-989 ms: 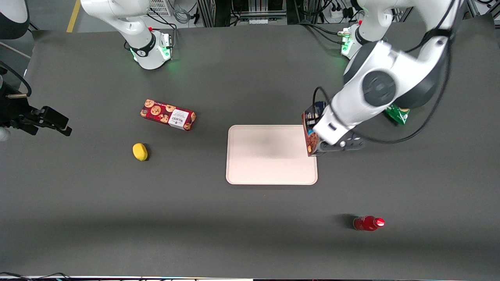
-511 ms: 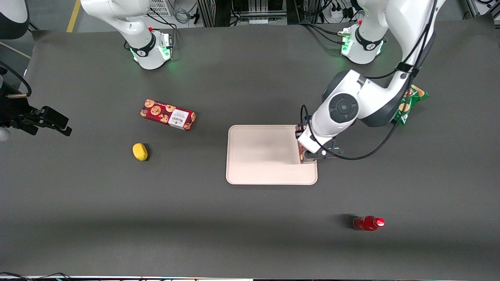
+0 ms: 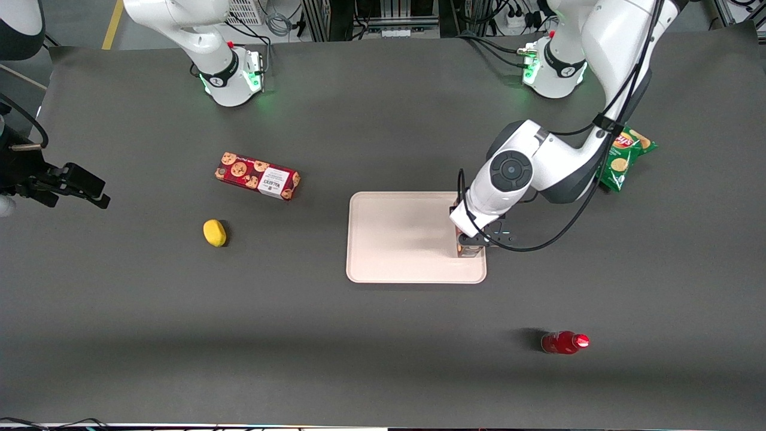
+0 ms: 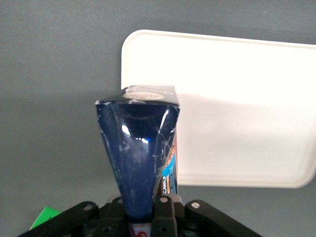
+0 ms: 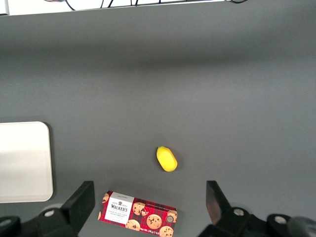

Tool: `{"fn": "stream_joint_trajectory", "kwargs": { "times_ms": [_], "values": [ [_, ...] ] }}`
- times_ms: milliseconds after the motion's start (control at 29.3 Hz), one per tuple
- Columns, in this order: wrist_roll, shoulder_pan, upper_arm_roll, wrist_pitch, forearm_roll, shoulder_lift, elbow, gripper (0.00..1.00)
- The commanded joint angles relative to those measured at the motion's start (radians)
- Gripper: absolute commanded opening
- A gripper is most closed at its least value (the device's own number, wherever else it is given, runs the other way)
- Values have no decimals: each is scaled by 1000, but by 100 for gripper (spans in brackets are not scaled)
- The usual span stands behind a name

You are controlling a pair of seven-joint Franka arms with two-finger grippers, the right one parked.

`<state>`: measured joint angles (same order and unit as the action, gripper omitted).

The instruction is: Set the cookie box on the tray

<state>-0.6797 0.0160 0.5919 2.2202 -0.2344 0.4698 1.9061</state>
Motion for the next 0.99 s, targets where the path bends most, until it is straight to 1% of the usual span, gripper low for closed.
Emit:
{"fn": "stream_joint_trajectory", "kwargs": {
  "times_ms": [0, 102, 136, 170, 205, 273, 307, 341, 375, 443, 648, 784, 955],
  "values": [
    [-54, -2, 3, 22, -69, 19, 7, 0],
    [-57, -2, 3, 24, -89, 27, 5, 2],
    [-57, -2, 3, 26, -91, 29, 5, 5],
    [-57, -2, 3, 32, -91, 30, 5, 15],
    [-57, -2, 3, 38, -91, 33, 5, 27],
    [-58, -2, 3, 44, -92, 44, 2, 48],
    [-57, -2, 3, 44, -97, 49, -1, 70],
    [-54, -1, 3, 44, -105, 52, -2, 96],
    [-54, -1, 3, 44, -120, 53, -2, 100],
    [-55, -1, 3, 38, -132, 53, -7, 100],
    [-52, 2, 6, -17, -131, 26, -51, 100],
    [-51, 4, 8, -149, -118, -25, -136, 100],
    [-41, 10, 17, -384, -100, -68, -294, 100]
  ]
}}
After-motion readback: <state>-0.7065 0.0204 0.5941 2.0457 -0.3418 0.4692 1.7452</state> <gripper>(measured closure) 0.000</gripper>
